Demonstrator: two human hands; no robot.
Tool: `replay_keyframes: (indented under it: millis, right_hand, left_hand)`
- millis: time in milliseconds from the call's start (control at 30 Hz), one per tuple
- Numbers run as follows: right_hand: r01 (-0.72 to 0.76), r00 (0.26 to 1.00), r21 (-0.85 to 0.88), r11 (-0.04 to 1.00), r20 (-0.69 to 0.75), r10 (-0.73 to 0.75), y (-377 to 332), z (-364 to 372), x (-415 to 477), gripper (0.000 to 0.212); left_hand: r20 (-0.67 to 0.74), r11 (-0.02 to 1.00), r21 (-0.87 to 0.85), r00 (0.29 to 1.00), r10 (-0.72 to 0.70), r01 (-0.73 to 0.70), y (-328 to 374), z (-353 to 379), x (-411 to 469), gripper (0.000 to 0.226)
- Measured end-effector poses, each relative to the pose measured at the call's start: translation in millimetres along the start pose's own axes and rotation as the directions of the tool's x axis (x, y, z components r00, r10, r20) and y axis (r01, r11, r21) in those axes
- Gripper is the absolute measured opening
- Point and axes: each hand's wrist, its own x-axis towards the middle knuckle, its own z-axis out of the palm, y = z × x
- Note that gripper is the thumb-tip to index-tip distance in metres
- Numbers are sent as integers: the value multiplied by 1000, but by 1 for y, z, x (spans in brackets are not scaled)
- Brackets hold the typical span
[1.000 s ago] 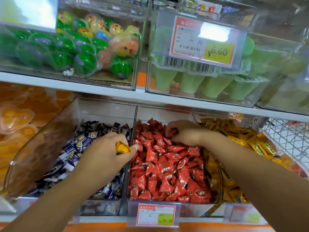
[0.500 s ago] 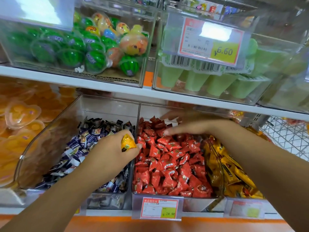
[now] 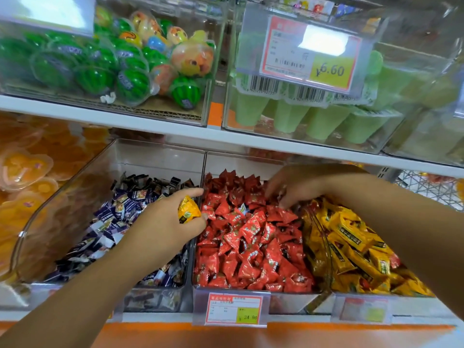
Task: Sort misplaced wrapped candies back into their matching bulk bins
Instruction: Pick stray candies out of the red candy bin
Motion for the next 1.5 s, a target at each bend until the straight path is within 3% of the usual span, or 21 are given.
replay_keyframes:
  millis: [67,133,300,367,467,600,667,800,1033,1267,1433,1500]
  right_hand:
    - [-49,986,-174,983,146,75,-11,7,-1,76]
    - [-54,976,-262,964,192,107,-19,20,6,88]
    - [-60,975,-104,993,208,81,-23,17,16,85]
    - [-37,990,-34,999,133,41,-21,3,8,67]
    - [72,987,123,990,-155,-52,-27,2,9,34]
    - [76,976,125,989,-212,-48,-44,42,34,37]
    - [86,952,148,985,-304,-37,-44,51,38,26]
    - [112,925,295,949,-379,9,-35,47,23,11]
    - [113,889,485,867,-439,130,-24,44,6,9]
    - [203,834,617,760,-516,196,-34,41,4,17]
    - [404,721,740,537,-619,312,-61,22,11,26]
    - [459,731,791,403,-595,334,-78,13,19,20]
  left_hand:
    - [12,1000,-10,1000,-2,2,-1,1,1,44]
    - [14,1000,-27,1000,-9,9,-1,2,2,44]
    - [22,1000,-29,1000,-2,3,-5,1,0,44]
    - [19,1000,-29,1000,6,-6,-5,1,1,43]
    - [17,1000,-27,1000,7,-7,-5,2,2,43]
    - [41,999,-35,999,4,-3,-6,2,3,43]
    - [35,999,-40,999,-2,3,-6,2,3,42]
    - [23,999,-39,1000,-2,3,-7,1,2,41]
    - [22,999,-33,1000,13,-12,-6,1,1,38]
    - [61,999,29,998,35,-37,-6,0,-6,39]
    - [114,998,37,993,36,-40,-5,-3,-13,60]
    - [114,998,53,993,14,-20,-6,-4,-14,66]
